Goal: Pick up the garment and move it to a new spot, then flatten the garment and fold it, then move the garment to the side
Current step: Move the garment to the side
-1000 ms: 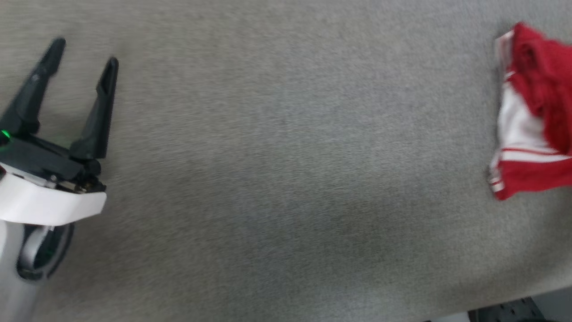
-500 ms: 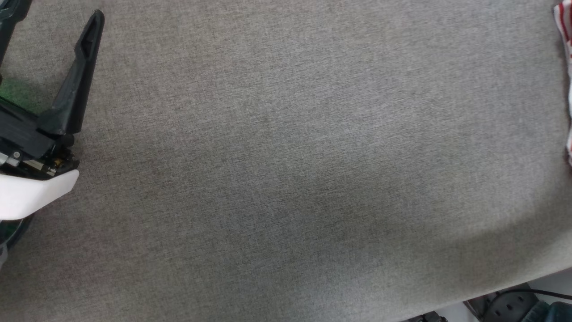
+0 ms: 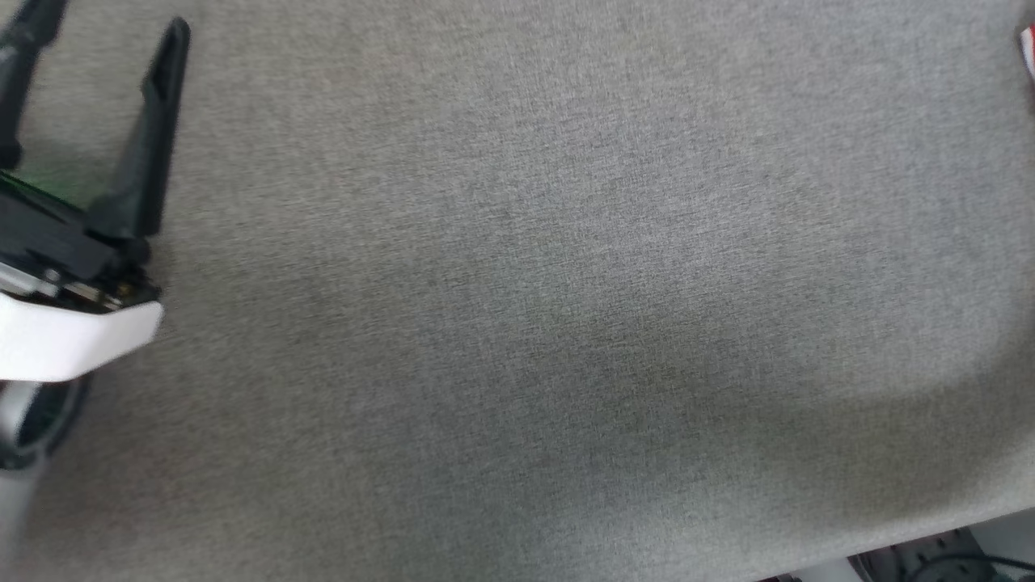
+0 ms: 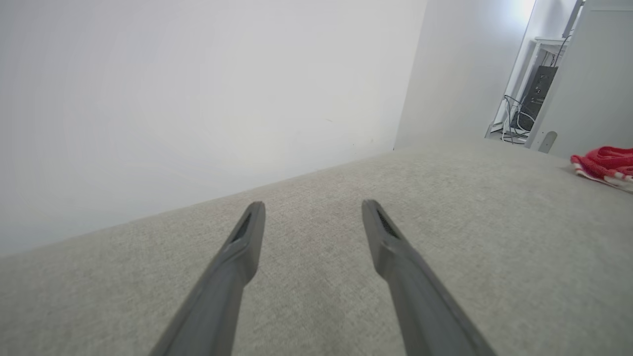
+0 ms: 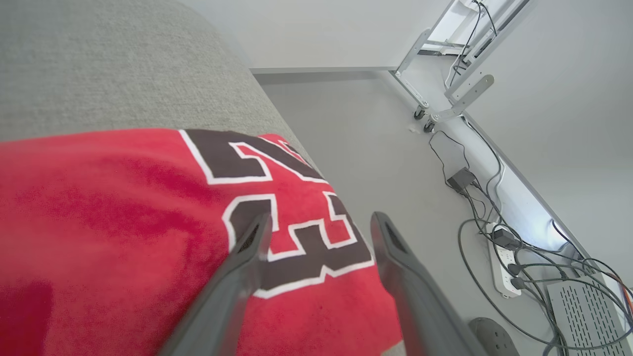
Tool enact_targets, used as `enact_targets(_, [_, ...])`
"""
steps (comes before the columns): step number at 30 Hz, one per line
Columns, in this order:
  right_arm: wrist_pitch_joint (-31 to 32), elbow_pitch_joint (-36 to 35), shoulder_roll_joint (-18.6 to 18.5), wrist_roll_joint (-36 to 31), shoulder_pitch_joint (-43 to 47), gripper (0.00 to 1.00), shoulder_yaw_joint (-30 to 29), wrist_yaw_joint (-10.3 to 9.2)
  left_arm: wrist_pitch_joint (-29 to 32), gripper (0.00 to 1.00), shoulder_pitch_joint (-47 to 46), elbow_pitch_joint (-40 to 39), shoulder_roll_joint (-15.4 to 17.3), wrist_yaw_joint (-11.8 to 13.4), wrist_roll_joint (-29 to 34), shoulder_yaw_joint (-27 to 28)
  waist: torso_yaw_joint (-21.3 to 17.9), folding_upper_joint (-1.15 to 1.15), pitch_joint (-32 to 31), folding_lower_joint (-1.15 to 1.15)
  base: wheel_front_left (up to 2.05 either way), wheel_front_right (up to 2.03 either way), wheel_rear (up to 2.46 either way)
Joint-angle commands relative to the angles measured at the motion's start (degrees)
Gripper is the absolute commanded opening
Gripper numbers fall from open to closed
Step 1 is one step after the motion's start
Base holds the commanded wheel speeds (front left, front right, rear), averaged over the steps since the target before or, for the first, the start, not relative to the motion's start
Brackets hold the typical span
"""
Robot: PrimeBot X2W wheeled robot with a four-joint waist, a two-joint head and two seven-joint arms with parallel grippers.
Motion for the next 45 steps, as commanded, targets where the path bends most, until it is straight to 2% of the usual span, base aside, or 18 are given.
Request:
enact_targets(1, [-0.8, 0.4, -0.6, -0.1, 0.8, 1.00, 0.7, -0.04, 0.0, 1.00, 1.2, 0.5, -1.0, 0.2, 0.4, 0.0, 0.9, 0.00, -1.9, 0.00, 0.00, 0.00, 0.00])
enact_targets(8, [-3.9, 0.3, -1.4, 2.2, 4.7, 1.00, 10.1, -0.04, 0.0, 1.00, 5.1, 3.7, -7.6, 0.2, 0.6, 0.3, 4.3, 0.00, -9.2, 0.00, 0.00, 0.00, 0.00])
enact_targets(20, [-10.0, -4.6, 1.8, 7.2, 13.8, 1.00, 31.7, -0.03, 0.0, 1.00, 15.1, 11.7, -17.8, 0.2, 0.7, 2.6, 11.5, 0.00, -21.3, 0.00, 0.00, 0.00, 0.00])
enact_targets(24, [-13.0, -5.4, 3.0, 8.8, 16.7, 1.00, 35.4, -0.04, 0.0, 1.00, 17.6, 14.8, -20.0, 0.2, 1.2, 3.9, 13.8, 0.00, -24.6, 0.00, 0.00, 0.00, 0.00])
enact_targets(28, [-16.1, -5.0, 4.6, 10.0, 19.3, 1.00, 37.3, -0.04, 0.0, 1.00, 20.3, 17.5, -21.2, 0.2, 1.7, 5.4, 15.6, 0.00, -28.0, 0.00, 0.00, 0.00, 0.00])
enact_targets(35, [-20.0, -6.9, 7.2, 12.0, 24.2, 1.00, 36.2, -0.04, 0.0, 1.00, 24.3, 18.1, -22.7, 0.2, 2.5, 8.1, 17.6, 0.00, -31.9, 0.00, 0.00, 0.00, 0.00])
enact_targets(45, [-21.7, -14.7, 10.7, 14.3, 35.6, 1.00, 32.0, -0.03, 0.0, 1.00, 29.7, 16.9, -23.9, 0.2, 3.3, 9.7, 19.1, 0.00, -35.9, 0.00, 0.00, 0.00, 0.00])
